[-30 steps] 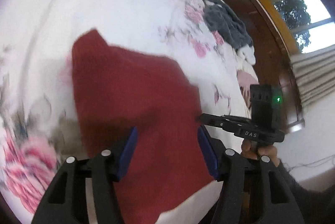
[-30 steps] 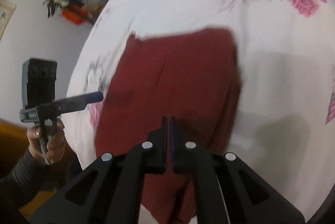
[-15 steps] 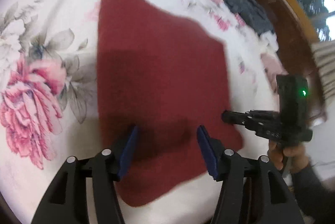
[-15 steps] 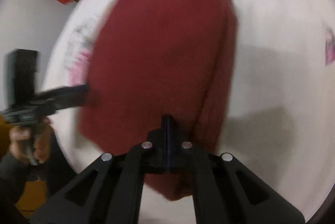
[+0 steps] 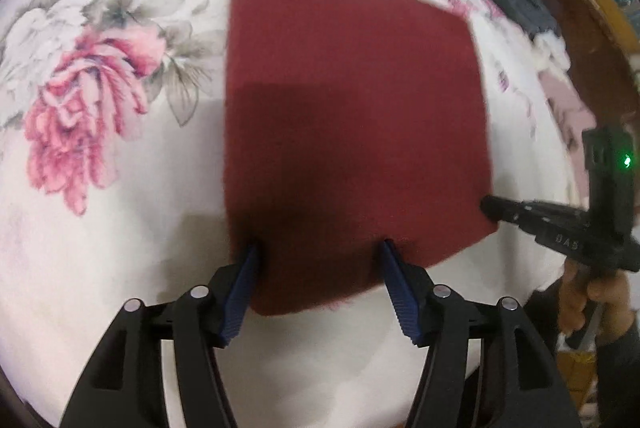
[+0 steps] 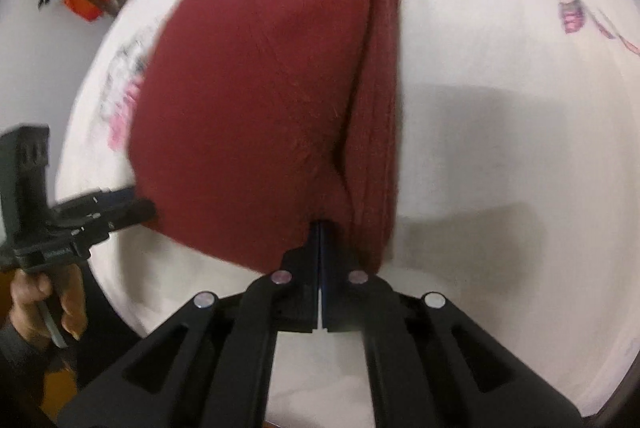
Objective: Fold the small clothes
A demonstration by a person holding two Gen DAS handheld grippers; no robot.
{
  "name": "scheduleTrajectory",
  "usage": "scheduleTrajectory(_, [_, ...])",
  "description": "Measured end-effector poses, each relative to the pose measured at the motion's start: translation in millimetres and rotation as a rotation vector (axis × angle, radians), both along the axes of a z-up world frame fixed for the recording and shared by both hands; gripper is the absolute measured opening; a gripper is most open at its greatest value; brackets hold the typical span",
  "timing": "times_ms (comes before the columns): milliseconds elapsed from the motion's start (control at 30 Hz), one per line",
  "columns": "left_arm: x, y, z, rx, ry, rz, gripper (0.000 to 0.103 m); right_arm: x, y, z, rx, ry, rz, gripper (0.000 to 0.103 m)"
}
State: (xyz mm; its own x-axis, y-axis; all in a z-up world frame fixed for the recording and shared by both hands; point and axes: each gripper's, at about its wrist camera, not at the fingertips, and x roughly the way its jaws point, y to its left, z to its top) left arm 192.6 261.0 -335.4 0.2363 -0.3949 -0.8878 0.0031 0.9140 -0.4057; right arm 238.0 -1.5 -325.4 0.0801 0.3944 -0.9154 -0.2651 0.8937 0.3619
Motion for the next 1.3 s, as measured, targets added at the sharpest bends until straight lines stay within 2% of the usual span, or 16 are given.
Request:
scheduleTrajectory(100, [-25, 17, 24, -0.038, -0.026, 0.048, 0.068, -17, -14, 26, 0.015, -0.041, -0.043, 0.007])
scheduleTrajectory(133, [-39, 21, 33, -0.026, -0.031, 0.067, 0.069, -24, -18, 32, 0.021, -0.048, -0.050, 0.007])
scheduleTrajectory(200, [-64, 28, 47, 0.019, -0.045, 0.090, 0.075, -49, -23, 47, 0.026, -0.054, -0.062, 0.016])
scheduleTrajectory(233, [-76, 28, 53, 0.047, -0.047, 0.101, 0.079, -63, -23, 54, 0.015, -0.061, -0.064, 0.031])
scheduleTrajectory(267, [-87, 26, 61, 0.061, -0.038, 0.110, 0.086, -76, -21, 62, -0.005, -0.072, -0.069, 0.056])
scheduleTrajectory(300, [-98, 20, 70, 0.081, -0.050, 0.114, 0.086, -88, -20, 72, -0.031, -0.092, -0.076, 0.074])
scheduleTrajectory(400, [-140, 17, 103, 0.218, -0.137, 0.118, 0.087, -131, -1, 96, -0.124, -0.168, -0.077, 0.090])
scheduleTrajectory(467, [-157, 11, 126, 0.307, -0.178, 0.150, 0.087, -157, 10, 112, -0.229, -0.227, -0.071, 0.092])
scheduleTrajectory(533, [-170, 7, 149, 0.378, -0.198, 0.200, 0.087, -173, 15, 126, -0.280, -0.280, -0.074, 0.094])
scheduleTrajectory(600, [-185, 1, 178, 0.399, -0.232, 0.215, 0.087, -189, 22, 157, -0.331, -0.339, -0.112, 0.099])
scheduleTrajectory(733, [-212, -21, 237, 0.487, -0.342, 0.150, 0.088, -205, 25, 208, -0.285, -0.362, -0.107, 0.099])
scheduleTrajectory(867, [-226, -33, 286, 0.457, -0.336, 0.085, 0.090, -225, 22, 269, -0.251, -0.467, -0.128, 0.099])
scheduleTrajectory(967, [-239, -31, 316, 0.432, -0.400, 0.092, 0.090, -240, 22, 307, -0.256, -0.532, -0.123, 0.100])
scheduleTrajectory(1133, [-254, -26, 337, 0.450, -0.436, 0.124, 0.090, -265, 25, 342, -0.265, -0.614, -0.126, 0.100])
scheduleTrajectory(1300, [-262, -25, 322, 0.411, -0.396, 0.128, 0.090, -280, 34, 344, -0.267, -0.624, -0.115, 0.100])
